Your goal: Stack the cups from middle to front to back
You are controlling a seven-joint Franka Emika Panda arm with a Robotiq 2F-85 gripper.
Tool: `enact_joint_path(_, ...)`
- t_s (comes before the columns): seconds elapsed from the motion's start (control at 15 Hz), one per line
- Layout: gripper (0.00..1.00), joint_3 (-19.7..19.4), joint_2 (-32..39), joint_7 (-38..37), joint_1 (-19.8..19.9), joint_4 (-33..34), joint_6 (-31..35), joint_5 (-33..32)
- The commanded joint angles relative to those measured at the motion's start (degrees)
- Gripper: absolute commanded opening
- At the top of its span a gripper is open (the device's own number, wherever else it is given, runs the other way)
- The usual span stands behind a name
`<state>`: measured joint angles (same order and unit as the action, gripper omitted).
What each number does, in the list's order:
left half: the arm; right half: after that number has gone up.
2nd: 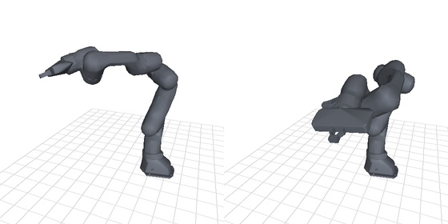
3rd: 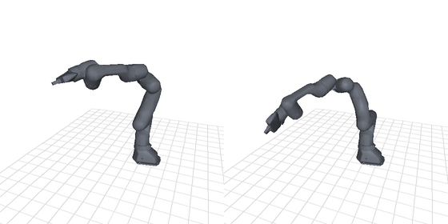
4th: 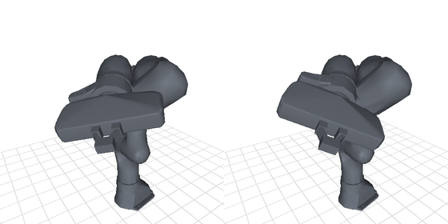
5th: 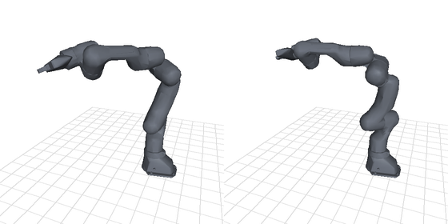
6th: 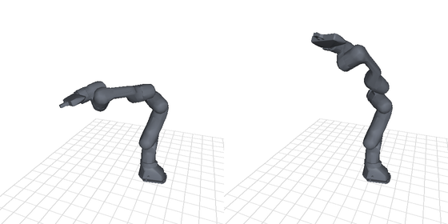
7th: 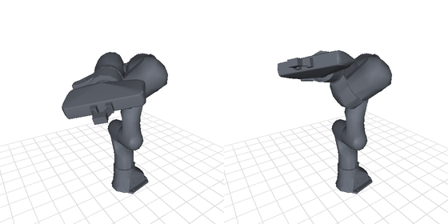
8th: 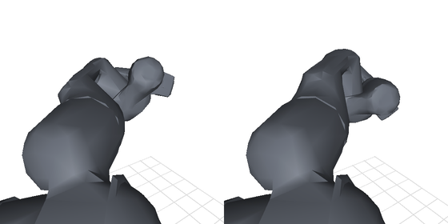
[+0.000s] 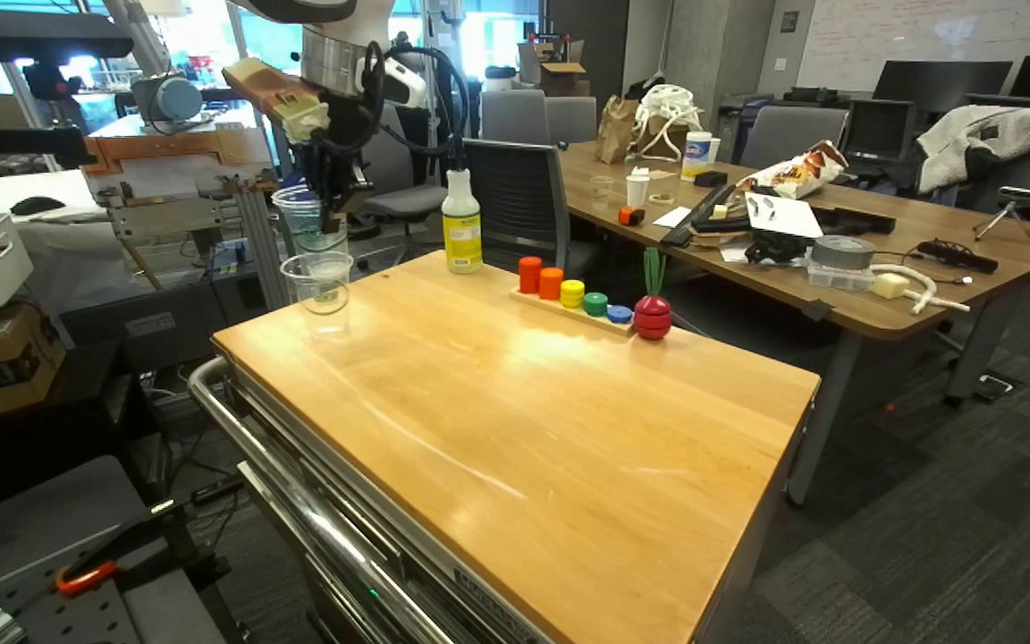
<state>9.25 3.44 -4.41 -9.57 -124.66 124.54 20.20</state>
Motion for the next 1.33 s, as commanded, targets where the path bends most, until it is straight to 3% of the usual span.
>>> enact_joint_path(0.0, 0.01, 0.4, 0.7, 4.4, 0.3, 0.7, -1.2, 3.4)
enact_joint_path(0.6, 0.03, 0.9, 3.6, 7.7, 0.2, 0.6, -1.9, 2.1)
enact_joint_path(0.67, 0.29, 0.9, 3.7, 8.2, 0.3, 0.6, -2.0, 2.1)
enact_joint_path(0.8, 0.37, 1.0, 3.4, 8.8, 0.2, 0.5, -1.9, 2.0)
enact_joint_path(1.27, 0.91, 0.8, 2.5, 8.3, 0.0, 0.5, -1.3, -0.2)
